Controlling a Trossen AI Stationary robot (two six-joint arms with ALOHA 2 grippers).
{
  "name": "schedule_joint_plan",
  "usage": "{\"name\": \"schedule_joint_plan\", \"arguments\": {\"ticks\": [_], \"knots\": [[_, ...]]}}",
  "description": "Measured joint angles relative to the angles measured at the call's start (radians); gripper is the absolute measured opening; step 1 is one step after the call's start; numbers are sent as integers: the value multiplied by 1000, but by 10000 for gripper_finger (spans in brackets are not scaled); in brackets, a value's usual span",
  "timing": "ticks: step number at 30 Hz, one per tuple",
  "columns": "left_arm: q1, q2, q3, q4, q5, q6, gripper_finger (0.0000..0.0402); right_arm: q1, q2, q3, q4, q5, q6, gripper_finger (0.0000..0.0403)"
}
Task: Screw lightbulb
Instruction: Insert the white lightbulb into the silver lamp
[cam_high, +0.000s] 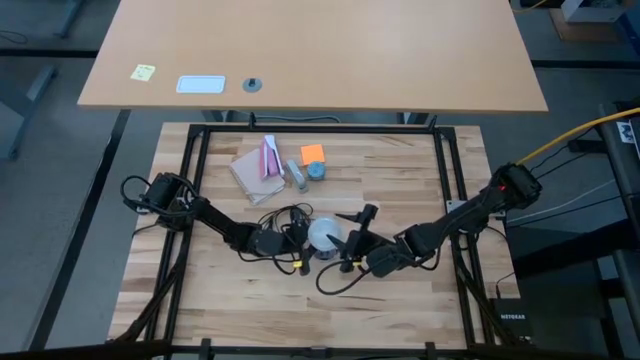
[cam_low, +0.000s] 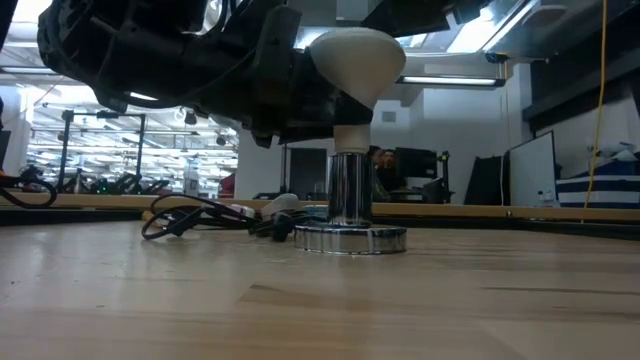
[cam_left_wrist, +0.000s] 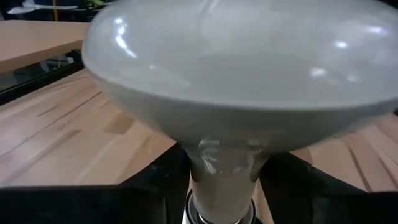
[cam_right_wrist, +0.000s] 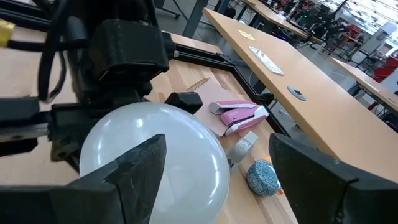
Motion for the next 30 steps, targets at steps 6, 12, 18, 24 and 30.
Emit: {"name": "schedule_joint_plan", "arguments": {"ticks": [6,12,18,24,30], "knots": [[-1,0,0,1,4,27,168,18,3,0,-9,6,30,291],[-1,0,0,0,1,30,161,18,3,0,3,-28,35,291],[-2,0,0,2,1,74,165,18,3,0,44,-78,24,291],[-1,0,0,4,-1,75,165,18,3,0,49,-80,23,291],[-2,0,1,-13,-3,70,166,18,3,0,50,-80,27,291]]}}
